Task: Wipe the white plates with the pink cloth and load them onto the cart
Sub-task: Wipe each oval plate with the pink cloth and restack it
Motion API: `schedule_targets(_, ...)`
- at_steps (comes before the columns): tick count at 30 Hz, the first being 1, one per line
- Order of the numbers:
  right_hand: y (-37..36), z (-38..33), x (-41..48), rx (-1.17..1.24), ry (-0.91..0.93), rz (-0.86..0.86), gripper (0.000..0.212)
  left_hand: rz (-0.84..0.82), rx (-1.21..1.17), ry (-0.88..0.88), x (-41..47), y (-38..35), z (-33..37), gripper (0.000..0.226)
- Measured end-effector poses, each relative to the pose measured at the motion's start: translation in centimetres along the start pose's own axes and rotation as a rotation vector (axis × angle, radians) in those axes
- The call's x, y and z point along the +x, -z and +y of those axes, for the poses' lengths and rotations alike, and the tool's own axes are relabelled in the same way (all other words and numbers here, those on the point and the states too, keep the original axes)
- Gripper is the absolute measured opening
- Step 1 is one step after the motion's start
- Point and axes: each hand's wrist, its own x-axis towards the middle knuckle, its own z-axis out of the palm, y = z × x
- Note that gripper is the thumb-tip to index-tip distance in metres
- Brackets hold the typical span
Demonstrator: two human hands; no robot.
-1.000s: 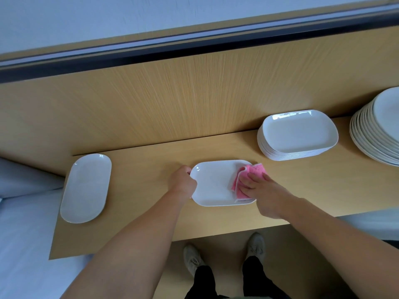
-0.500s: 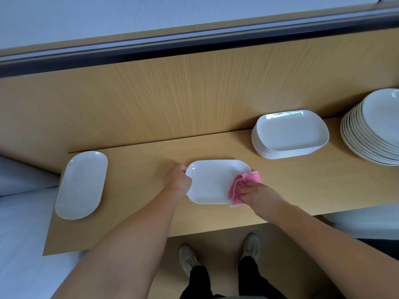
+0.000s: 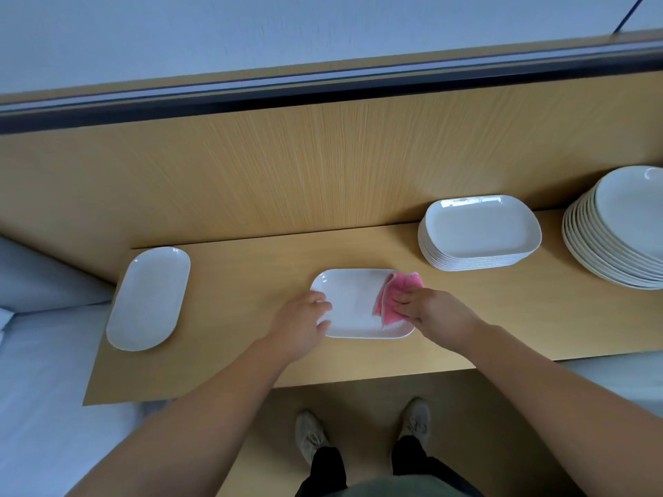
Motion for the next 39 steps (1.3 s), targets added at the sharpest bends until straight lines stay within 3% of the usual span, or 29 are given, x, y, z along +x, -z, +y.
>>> schedule_targets(4,0.7,-0.5,0.3,0.05,0.0,0.026,0.042,-0.149,0.096,-0.178,-0.9,-0.8,0.0,0.046)
schedule_targets(17,2.7,-0.1,0.1,0.11,0.088,0.342,0.029,-0.104,0.2,-0.155,-1.0,-1.8,0.9,0.051)
schedule_targets(23,4.8,-0.4,1.0,0.068,0.124,0.474,0.023,0.014,0.17,-0.095,-0.8,0.5,1.5,0.047)
schedule_targets(26,6.0,-0.6,1.8,0.053,0.127,0.553,0.036,0.107,0.168,-0.03,-0.5,3.0,2.2,0.037)
schedule_targets(29,6.9,-0.9,2.5,0.036,0.165,0.601,0.038,0.175,-0.026,0.04,-0.4,5.3,2.2,0.034)
schedule_targets(34,7.7,-1.3,3.3,0.02,0.231,0.617,0.039,0.238,-0.586,0.093,-0.6,7.2,1.6,0.022)
schedule_targets(39,7.5,-2.5,5.0,-0.013,0.314,0.608,0.038,0.219,-0.685,0.094,-0.5,8.1,0.8,0.023)
